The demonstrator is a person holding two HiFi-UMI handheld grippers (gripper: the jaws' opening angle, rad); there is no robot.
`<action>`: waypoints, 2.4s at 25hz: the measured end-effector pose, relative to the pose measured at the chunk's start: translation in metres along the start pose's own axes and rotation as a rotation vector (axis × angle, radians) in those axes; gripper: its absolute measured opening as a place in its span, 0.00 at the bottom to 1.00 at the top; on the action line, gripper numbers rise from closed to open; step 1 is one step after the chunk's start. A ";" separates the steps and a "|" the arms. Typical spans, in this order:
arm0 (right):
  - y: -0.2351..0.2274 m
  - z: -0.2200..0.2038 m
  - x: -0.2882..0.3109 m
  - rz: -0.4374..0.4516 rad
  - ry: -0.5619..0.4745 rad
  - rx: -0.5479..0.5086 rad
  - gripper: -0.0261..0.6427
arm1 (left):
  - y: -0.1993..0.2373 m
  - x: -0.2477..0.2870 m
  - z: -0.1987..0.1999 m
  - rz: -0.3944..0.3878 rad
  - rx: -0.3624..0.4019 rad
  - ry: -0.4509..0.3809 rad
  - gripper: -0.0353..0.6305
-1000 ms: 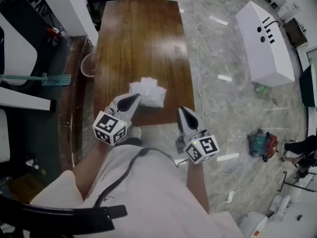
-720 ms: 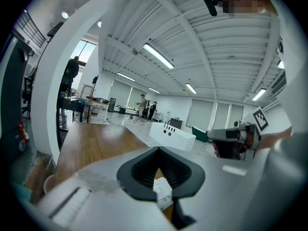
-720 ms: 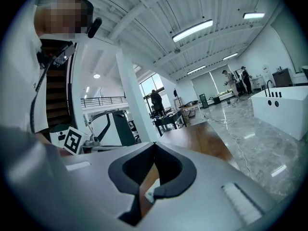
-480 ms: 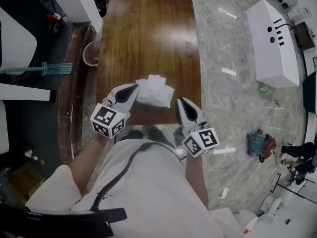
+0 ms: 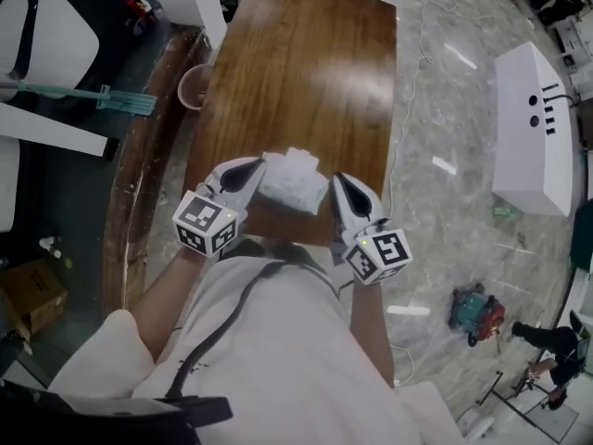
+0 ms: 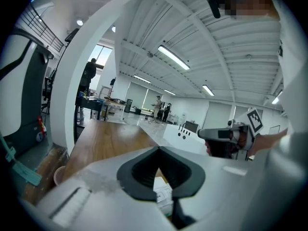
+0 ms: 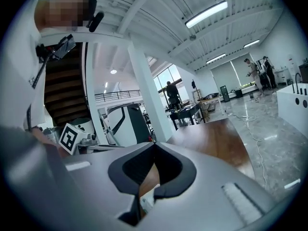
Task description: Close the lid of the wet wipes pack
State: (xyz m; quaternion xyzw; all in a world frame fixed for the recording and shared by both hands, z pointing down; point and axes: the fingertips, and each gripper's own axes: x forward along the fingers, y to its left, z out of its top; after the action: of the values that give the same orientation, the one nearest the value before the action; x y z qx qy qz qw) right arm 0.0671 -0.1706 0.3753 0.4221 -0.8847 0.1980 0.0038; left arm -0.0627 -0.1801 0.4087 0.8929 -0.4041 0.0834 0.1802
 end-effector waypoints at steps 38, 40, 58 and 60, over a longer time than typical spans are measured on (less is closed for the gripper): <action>-0.103 -0.160 0.065 0.215 0.386 0.094 0.21 | -0.019 0.042 -0.158 0.167 -0.148 0.223 0.10; -0.103 -0.169 0.067 0.230 0.408 0.105 0.26 | -0.018 0.043 -0.162 0.162 -0.153 0.234 0.11; -0.120 -0.185 0.092 0.277 0.457 0.213 0.32 | -0.012 0.053 -0.186 0.163 -0.188 0.275 0.07; -0.120 -0.189 0.093 0.294 0.480 0.224 0.32 | -0.012 0.054 -0.188 0.162 -0.196 0.283 0.07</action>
State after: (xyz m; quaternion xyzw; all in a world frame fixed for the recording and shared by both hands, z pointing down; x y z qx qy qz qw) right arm 0.0665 -0.2404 0.6075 0.2287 -0.8828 0.3867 0.1375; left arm -0.0186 -0.1365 0.5942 0.8149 -0.4516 0.1829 0.3140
